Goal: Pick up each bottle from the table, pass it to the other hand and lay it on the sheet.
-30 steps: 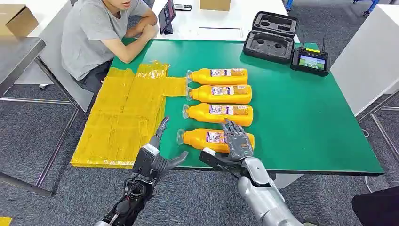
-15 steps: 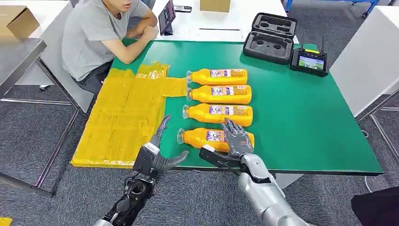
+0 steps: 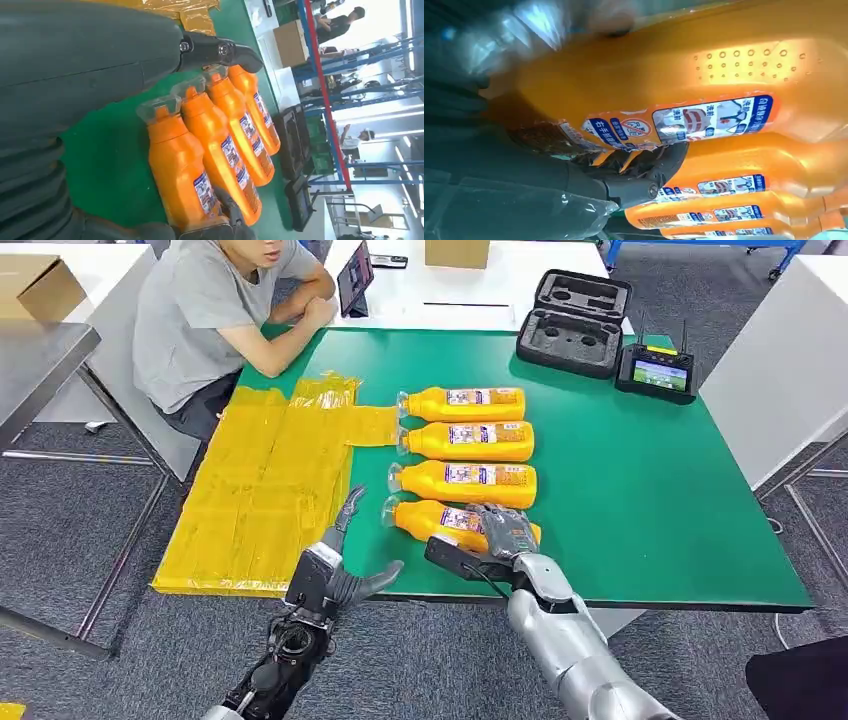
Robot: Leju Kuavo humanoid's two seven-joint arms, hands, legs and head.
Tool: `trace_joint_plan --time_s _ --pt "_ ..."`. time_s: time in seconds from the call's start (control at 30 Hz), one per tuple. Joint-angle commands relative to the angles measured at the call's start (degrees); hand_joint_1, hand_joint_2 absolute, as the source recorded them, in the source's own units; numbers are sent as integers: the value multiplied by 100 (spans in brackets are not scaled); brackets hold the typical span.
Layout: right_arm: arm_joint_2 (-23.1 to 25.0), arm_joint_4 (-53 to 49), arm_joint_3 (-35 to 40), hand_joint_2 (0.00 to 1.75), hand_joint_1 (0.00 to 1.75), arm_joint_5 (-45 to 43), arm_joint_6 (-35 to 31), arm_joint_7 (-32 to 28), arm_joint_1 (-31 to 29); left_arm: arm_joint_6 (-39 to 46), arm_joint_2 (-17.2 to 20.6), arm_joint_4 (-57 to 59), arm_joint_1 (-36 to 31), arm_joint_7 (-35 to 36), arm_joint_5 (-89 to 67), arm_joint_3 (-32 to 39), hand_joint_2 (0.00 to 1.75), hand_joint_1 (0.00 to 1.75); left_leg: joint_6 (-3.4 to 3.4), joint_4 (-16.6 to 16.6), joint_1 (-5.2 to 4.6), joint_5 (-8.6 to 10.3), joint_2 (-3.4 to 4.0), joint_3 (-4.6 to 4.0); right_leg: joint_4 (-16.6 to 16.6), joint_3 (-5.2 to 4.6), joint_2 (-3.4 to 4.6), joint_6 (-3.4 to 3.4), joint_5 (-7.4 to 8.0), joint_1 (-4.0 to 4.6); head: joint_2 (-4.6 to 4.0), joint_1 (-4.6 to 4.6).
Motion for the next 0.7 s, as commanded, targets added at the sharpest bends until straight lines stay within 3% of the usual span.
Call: trace_joint_plan --time_s 0.03,0.33,0.6,0.7 --pt "-118 382 125 175 175 -47 161 55 175 -3 89 307 -243 11 6 -123 175 0 -5 0 5 6 -16 -7 -6 2 -18 -6 2 5 0 0" --pt "-99 354 94 175 175 -197 92 -99 189 -9 99 261 -213 11 5 -114 175 0 -5 0 4 6 -16 -10 -5 0 -19 -7 3 5 -2 0" --pt "159 -355 -589 175 175 -2089 148 -2216 392 33 127 19 -104 11 -52 -90 175 0 -6 0 3 2 14 -6 -1 -4 9 -6 8 5 0 2" --pt "219 -484 -801 175 175 -2531 -75 -2458 413 110 134 -51 -60 11 -42 -91 175 0 -10 4 4 4 25 -18 6 -21 28 -2 14 7 0 0"
